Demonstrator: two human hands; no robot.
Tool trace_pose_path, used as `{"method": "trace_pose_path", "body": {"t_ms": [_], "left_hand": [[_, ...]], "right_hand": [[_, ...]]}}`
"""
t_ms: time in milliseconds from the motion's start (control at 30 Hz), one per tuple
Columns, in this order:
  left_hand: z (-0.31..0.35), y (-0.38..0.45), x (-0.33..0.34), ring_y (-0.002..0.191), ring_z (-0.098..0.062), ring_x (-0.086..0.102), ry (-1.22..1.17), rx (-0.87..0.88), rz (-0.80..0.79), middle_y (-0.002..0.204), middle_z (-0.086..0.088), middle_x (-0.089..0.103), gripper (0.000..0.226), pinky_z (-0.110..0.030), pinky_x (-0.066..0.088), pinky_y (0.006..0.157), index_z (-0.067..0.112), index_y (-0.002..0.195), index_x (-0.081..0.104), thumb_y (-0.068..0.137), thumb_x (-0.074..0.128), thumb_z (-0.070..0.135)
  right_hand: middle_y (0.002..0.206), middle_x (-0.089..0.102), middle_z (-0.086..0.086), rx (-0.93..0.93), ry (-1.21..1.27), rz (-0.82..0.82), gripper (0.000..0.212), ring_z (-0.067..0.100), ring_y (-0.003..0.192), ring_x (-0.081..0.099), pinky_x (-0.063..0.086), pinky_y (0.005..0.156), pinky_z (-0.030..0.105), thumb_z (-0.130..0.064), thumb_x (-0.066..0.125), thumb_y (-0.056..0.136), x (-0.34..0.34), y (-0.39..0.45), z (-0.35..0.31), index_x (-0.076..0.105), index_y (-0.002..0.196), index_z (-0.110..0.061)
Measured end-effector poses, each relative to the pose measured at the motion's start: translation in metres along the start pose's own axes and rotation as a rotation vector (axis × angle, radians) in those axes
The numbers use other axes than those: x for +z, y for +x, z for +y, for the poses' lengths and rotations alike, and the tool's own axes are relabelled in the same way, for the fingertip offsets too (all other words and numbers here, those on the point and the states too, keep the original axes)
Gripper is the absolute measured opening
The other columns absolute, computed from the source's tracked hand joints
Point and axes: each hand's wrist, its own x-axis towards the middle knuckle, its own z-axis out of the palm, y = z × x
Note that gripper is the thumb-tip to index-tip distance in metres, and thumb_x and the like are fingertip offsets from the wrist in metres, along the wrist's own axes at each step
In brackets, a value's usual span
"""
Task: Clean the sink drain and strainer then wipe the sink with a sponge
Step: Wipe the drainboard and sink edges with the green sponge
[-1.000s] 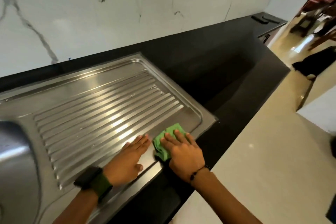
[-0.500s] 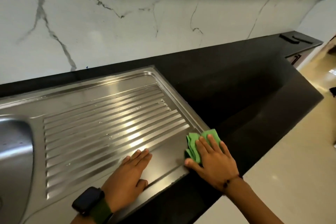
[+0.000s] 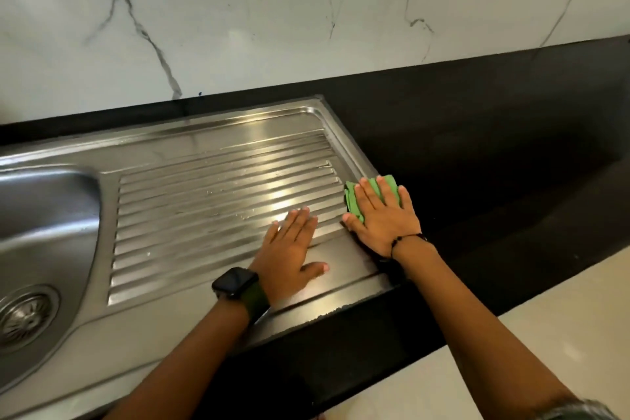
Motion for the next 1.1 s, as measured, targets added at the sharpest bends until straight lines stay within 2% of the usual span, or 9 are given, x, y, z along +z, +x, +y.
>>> {"method": "trace_pose_path", "body": {"t_ms": [133,267,367,533,733,833,933,1000,1100], "left_hand": [[-0.009,0.003,-0.001,0.145,-0.020,-0.011,0.031,-0.169,0.064,0.158,-0.005,-0.009,0.092,-0.045,-0.010,0.115,0.016,0.148,-0.003,0.083,0.042,0.063],[-0.022,-0.002,0.000,0.145,-0.019,-0.010,0.138,-0.231,0.122,0.158,-0.004,-0.008,0.095,-0.050,-0.016,0.111,0.016,0.148,-0.003,0.079,0.030,0.073],[-0.024,-0.007,0.001,0.146,-0.017,-0.006,0.182,-0.242,0.186,0.159,-0.003,-0.002,0.086,-0.051,-0.017,0.111,0.016,0.148,0.005,0.084,0.027,0.069],[-0.020,-0.006,0.001,0.146,-0.017,-0.003,0.200,-0.253,0.224,0.159,-0.002,0.004,0.080,-0.052,-0.017,0.111,0.015,0.148,0.012,0.086,0.030,0.064],[-0.026,-0.011,-0.002,0.147,-0.017,-0.001,0.192,-0.275,0.260,0.158,-0.003,0.005,0.086,-0.052,-0.018,0.111,0.015,0.148,0.013,0.083,0.031,0.069],[-0.044,-0.025,-0.006,0.147,-0.017,0.000,0.251,-0.275,0.261,0.158,-0.003,0.006,0.092,-0.051,-0.021,0.109,0.016,0.148,0.012,0.079,0.031,0.074],[-0.075,-0.044,-0.014,0.146,-0.017,-0.001,0.278,-0.336,0.258,0.158,-0.003,0.006,0.099,-0.050,-0.022,0.108,0.017,0.148,0.011,0.072,0.022,0.080],[-0.091,-0.055,-0.018,0.146,-0.017,-0.001,0.280,-0.374,0.251,0.158,-0.003,0.006,0.103,-0.050,-0.022,0.108,0.016,0.148,0.010,0.068,0.015,0.082],[-0.102,-0.064,-0.024,0.146,-0.016,0.001,0.244,-0.392,0.259,0.158,-0.003,0.009,0.107,-0.049,-0.020,0.109,0.016,0.147,0.013,0.064,0.004,0.082]], "right_hand": [[0.158,-0.002,-0.006,-0.072,0.084,-0.030,0.067,0.015,0.144,-0.013,-0.010,0.115,0.041,-0.060,0.012,0.091,0.001,-0.030,0.007,0.002,0.147,-0.024],[0.149,-0.020,-0.011,-0.200,0.044,-0.082,0.111,0.012,0.141,-0.019,-0.017,0.111,0.037,-0.087,-0.020,0.053,0.005,-0.077,0.008,-0.010,0.145,-0.025],[0.154,-0.016,-0.005,-0.194,-0.004,-0.083,0.115,0.018,0.144,-0.015,-0.016,0.111,0.038,-0.081,-0.032,0.048,0.006,-0.075,0.004,-0.012,0.145,-0.023],[0.158,-0.006,0.002,-0.132,0.008,0.026,0.068,0.020,0.145,-0.006,-0.010,0.115,0.041,-0.056,0.008,0.092,0.011,-0.022,-0.007,-0.006,0.146,-0.018],[0.158,0.009,0.004,-0.129,0.048,0.065,0.063,0.019,0.145,0.008,0.001,0.117,0.044,-0.051,0.015,0.095,-0.003,0.037,-0.016,0.010,0.147,-0.015],[0.155,0.018,0.010,-0.176,0.098,0.089,0.079,0.024,0.143,0.016,0.004,0.117,0.044,-0.064,0.028,0.086,-0.005,0.028,-0.012,0.017,0.144,-0.012],[0.158,0.004,0.007,-0.264,-0.002,-0.098,0.097,0.022,0.145,0.005,0.000,0.117,0.040,-0.073,0.041,0.077,-0.010,0.018,0.002,0.006,0.147,-0.015],[0.158,0.006,0.007,-0.263,0.003,-0.170,0.089,0.021,0.145,0.008,0.004,0.117,0.037,-0.061,0.048,0.082,-0.019,0.022,0.007,0.008,0.147,-0.015],[0.150,0.033,0.012,-0.103,0.263,0.055,0.054,0.028,0.138,0.030,0.018,0.114,0.034,-0.031,0.052,0.092,-0.018,0.019,-0.014,0.037,0.139,-0.010]]}}
